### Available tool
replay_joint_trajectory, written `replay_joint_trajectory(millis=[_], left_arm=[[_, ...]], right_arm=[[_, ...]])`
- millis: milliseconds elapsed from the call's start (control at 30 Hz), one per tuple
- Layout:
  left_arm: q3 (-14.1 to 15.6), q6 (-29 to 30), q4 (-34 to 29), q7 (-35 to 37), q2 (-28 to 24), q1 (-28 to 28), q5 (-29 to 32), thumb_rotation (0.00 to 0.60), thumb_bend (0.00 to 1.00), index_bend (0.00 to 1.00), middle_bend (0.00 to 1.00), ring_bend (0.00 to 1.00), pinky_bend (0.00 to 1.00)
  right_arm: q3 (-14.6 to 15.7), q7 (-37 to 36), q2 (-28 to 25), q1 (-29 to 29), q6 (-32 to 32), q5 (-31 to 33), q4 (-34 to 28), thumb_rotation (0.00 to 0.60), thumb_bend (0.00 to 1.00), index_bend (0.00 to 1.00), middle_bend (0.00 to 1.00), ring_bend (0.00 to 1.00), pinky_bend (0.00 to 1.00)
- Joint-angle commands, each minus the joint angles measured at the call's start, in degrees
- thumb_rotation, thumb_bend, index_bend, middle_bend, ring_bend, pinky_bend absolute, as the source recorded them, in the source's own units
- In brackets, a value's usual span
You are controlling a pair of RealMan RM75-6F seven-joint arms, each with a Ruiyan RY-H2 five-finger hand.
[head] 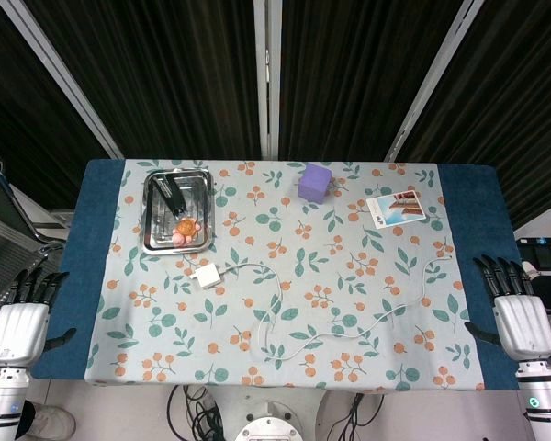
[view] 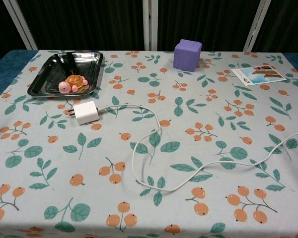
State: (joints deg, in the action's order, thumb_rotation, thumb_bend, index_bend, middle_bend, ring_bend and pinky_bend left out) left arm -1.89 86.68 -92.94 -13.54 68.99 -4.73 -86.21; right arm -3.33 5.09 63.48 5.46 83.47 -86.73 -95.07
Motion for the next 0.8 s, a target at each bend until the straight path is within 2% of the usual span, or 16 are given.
replay_joint_trajectory(millis=[33,267,400,467,667,800], left_arm=[[-0.03,0.75,-0.07,-0.34,0.48,0.57,-0.02,0.6,0.0,0.15,0.17,0.04,0.0],[-0.2,0.68,-0.38,-1.03,0.98,0.28,-0.36,0.6,0.0,0.15,0.17,0.04,0.0],[-1.4,-1.0,-0.71,-1.63,1.7,-2.24,-1.8,0.6,0.0,0.15,0.17,0.07,0.09],[-2.06,-2.67,-1.42,-2.65,1.74,-3.88,-2.14,0.6,0.0,0.15,0.17,0.08,0.1],[-5.44,-11.4,-5.02,-6.13,3.5,-11.7,-1.41,0.6,0.0,0.15,0.17,0.08,0.1],[-8.61,-19.66,-4.25,-8.36,7.87,-19.03,1.36,0.6,0.0,0.16,0.17,0.08,0.09]], right_arm=[[-0.09,-0.05,-0.07,-0.04,0.1,0.09,-0.04,0.6,0.01,0.01,0.06,0.0,0.0],[0.0,-0.58,0.12,-0.05,0.27,-0.16,0.43,0.6,0.01,0.01,0.06,0.0,0.0],[-0.1,-0.98,0.12,-0.23,1.05,-0.58,0.57,0.6,0.01,0.01,0.05,0.0,0.0],[0.0,-0.96,0.02,-0.34,1.25,-0.75,0.56,0.6,0.01,0.01,0.05,0.0,0.0],[0.0,-1.24,-0.1,-0.78,1.94,-0.68,0.66,0.6,0.01,0.01,0.05,0.0,0.0],[-0.02,-0.94,-0.09,-0.56,1.72,-0.88,0.56,0.6,0.01,0.01,0.05,0.0,0.0]])
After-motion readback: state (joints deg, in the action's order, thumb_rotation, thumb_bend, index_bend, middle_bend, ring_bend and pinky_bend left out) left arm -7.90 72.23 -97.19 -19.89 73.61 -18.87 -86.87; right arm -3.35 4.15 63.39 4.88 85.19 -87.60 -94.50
